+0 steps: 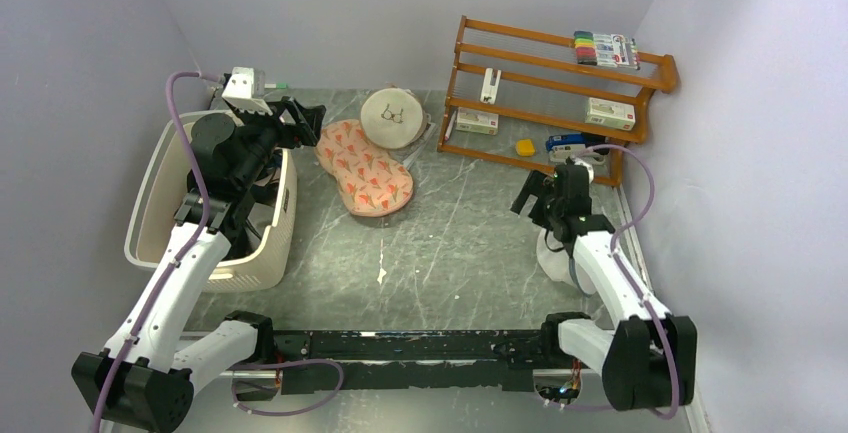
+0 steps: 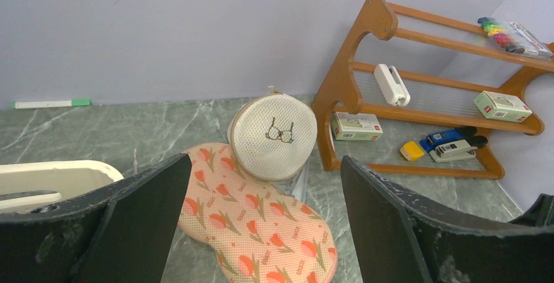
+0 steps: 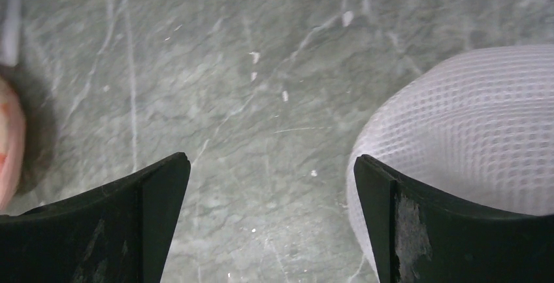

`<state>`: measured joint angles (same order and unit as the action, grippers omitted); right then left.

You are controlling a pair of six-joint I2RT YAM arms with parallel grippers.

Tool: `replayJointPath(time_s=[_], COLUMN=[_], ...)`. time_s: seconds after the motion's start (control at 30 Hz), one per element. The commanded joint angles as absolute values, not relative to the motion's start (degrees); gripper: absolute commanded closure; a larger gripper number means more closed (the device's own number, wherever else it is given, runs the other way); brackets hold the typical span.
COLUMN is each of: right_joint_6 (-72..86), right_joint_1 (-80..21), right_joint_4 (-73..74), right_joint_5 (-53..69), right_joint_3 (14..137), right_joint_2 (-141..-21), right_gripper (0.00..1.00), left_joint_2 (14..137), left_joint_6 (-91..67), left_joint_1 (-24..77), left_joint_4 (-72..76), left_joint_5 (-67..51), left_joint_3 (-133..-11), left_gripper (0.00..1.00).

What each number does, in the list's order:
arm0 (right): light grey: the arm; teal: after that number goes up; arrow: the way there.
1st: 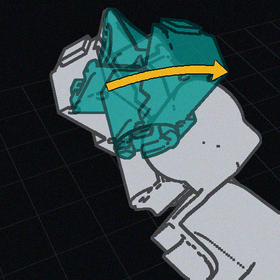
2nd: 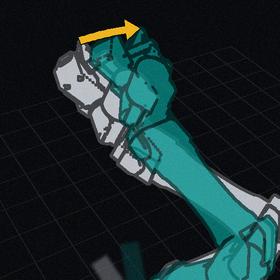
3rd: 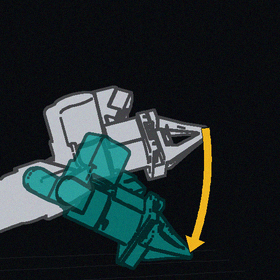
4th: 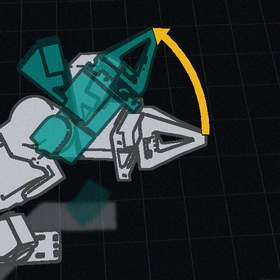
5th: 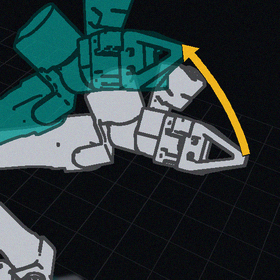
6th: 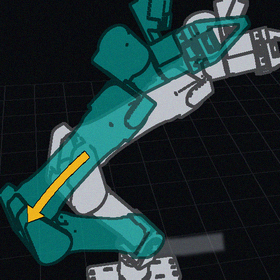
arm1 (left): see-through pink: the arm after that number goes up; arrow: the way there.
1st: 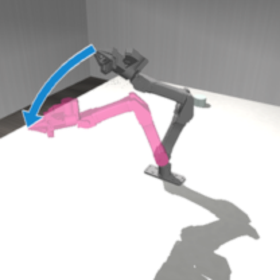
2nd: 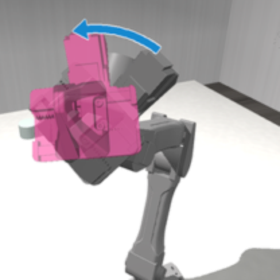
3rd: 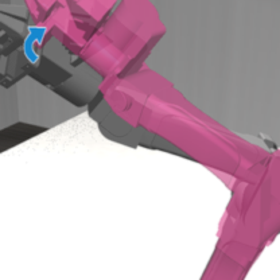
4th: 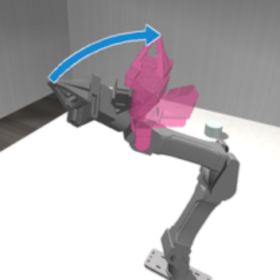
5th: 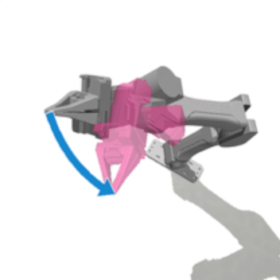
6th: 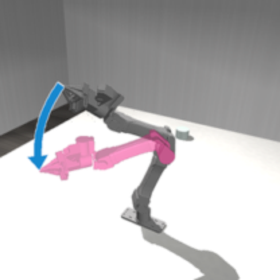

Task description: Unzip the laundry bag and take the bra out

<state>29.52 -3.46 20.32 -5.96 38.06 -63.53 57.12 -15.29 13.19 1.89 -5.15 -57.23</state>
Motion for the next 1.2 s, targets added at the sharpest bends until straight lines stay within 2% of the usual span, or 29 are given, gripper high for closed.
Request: replayJointPath(time_s=[0.0,0.13,0.23,0.4,0.53,0.7,0.83,1.17], right_joint_6=[28.88,29.53,30.40,33.88,37.67,39.76,40.60,44.74], right_joint_1=[-4.27,-8.03,-15.15,-30.72,-36.47,-37.99,-37.61,-34.11], right_joint_4=[12.73,8.29,5.03,-0.19,-7.31,-11.29,-4.15,-1.36], right_joint_5=[3.58,8.27,8.09,4.91,9.83,14.46,7.75,5.20], right_joint_3=[33.59,31.68,31.40,34.33,37.16,43.35,51.88,66.92], right_joint_2=[-57.88,-56.92,-59.34,-69.46,-79.16,-89.25,-95.36,-107.92], right_gripper=[0.00,0.00,0.00,0.00,0.00,0.00,0.00,0.04], left_joint_2=[56.78,56.96,57.14,57.20,57.36,57.31,56.95,56.54], left_joint_6=[-14.95,-15.08,-15.21,-15.19,-15.17,-15.11,-14.87,-14.80], left_joint_1=[12.64,12.65,12.60,12.62,12.66,12.63,12.66,12.66], left_joint_4=[3.30,3.40,3.41,3.32,3.18,2.90,2.94,2.82], left_joint_5=[-5.50,-5.87,-6.19,-6.34,-6.13,-6.39,-6.43,-6.20], left_joint_3=[-57.49,-57.48,-57.57,-57.51,-57.62,-57.88,-57.85,-57.83], left_gripper=[0.04,0.04,0.03,0.03,0.04,0.04,0.04,0.04])
